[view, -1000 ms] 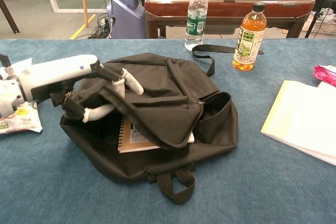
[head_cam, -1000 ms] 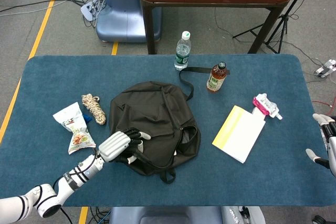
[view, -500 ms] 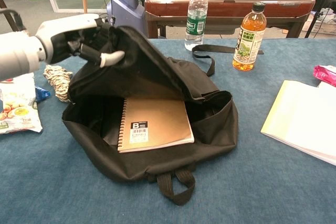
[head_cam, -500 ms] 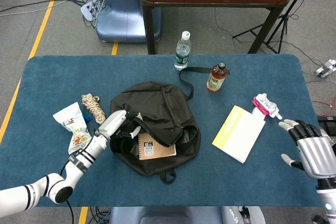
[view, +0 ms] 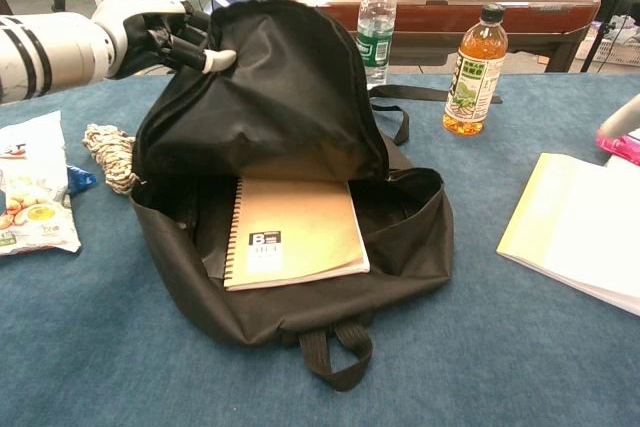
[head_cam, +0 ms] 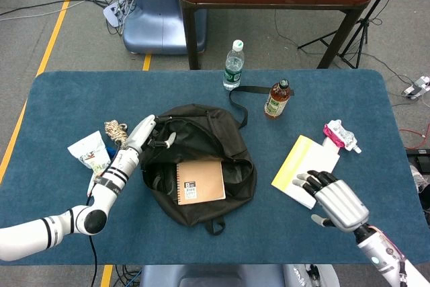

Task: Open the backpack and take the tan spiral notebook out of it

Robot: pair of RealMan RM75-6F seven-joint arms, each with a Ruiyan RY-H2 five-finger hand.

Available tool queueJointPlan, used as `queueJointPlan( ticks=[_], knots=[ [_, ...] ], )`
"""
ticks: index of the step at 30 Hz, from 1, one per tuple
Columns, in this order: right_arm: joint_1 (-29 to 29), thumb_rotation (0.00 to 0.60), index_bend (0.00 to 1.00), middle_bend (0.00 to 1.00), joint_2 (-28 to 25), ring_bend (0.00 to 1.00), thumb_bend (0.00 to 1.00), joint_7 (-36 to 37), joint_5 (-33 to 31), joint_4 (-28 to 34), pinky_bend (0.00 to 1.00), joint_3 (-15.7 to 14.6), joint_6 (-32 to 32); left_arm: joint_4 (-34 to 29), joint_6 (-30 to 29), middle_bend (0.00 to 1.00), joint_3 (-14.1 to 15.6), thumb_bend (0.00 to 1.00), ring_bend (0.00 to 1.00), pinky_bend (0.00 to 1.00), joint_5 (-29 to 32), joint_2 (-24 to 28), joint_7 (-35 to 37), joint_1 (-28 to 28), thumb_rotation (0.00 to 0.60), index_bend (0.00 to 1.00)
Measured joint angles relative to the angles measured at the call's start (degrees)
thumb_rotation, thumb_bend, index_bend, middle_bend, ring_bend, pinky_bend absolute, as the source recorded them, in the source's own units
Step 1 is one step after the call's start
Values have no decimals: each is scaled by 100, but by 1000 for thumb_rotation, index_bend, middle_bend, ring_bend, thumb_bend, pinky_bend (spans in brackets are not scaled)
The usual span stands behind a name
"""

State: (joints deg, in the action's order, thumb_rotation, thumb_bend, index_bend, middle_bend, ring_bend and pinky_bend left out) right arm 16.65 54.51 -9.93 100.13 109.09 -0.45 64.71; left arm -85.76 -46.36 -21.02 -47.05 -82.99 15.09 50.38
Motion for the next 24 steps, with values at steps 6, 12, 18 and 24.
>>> queueJointPlan(
  ticks=[6, 12, 18, 24],
  knots=[
    [713, 600, 248, 232, 547, 161, 118, -89, 37, -104, 280, 136, -749, 111, -70, 733, -137, 612, 666, 481, 592, -71, -407, 111, 600, 659],
    [1306, 600, 249, 232, 1352, 161, 121, -392, 83, -546, 284, 341, -1180, -96, -103, 732, -223, 612, 666, 481, 955, 18, -529, 90, 600, 653],
    [1676, 600, 249, 232, 2091, 161, 128, -604, 171, -1271, 284, 491, -1285, -232, -79, 732, -342, 612, 666, 481, 1287, 98, -559, 88, 600, 636],
    [2027, 600, 249, 232, 2726, 161, 129, -447, 207, -2013, 284, 551, -1294, -340, -18, 732, -427, 612, 666, 481, 1557, 177, -539, 73, 600, 634]
  ],
)
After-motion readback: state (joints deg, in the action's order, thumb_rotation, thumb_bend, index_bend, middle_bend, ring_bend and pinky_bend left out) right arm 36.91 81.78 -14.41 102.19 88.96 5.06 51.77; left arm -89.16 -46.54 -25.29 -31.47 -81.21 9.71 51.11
